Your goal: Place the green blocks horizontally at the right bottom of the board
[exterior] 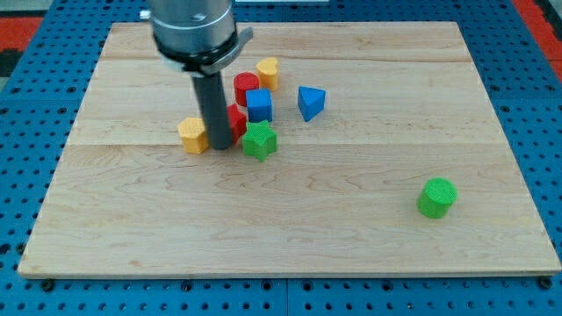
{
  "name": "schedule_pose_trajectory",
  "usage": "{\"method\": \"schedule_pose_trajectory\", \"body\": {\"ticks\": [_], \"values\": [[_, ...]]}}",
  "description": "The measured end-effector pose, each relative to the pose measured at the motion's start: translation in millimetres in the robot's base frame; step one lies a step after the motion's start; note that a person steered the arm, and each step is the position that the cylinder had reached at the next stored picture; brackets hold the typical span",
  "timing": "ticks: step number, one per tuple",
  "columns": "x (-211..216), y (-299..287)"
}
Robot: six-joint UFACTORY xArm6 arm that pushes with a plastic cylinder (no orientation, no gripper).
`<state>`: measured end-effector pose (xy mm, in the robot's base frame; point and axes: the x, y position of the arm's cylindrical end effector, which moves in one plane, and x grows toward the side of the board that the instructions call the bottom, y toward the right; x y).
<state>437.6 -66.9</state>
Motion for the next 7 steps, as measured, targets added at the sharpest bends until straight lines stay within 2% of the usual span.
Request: {"method": "schedule_pose_trajectory", "body": {"ticks": [1,2,3,4,5,7], "values": [[-8,84],[29,128],[-10,101],[-19,130],[-6,176],[56,152]]}}
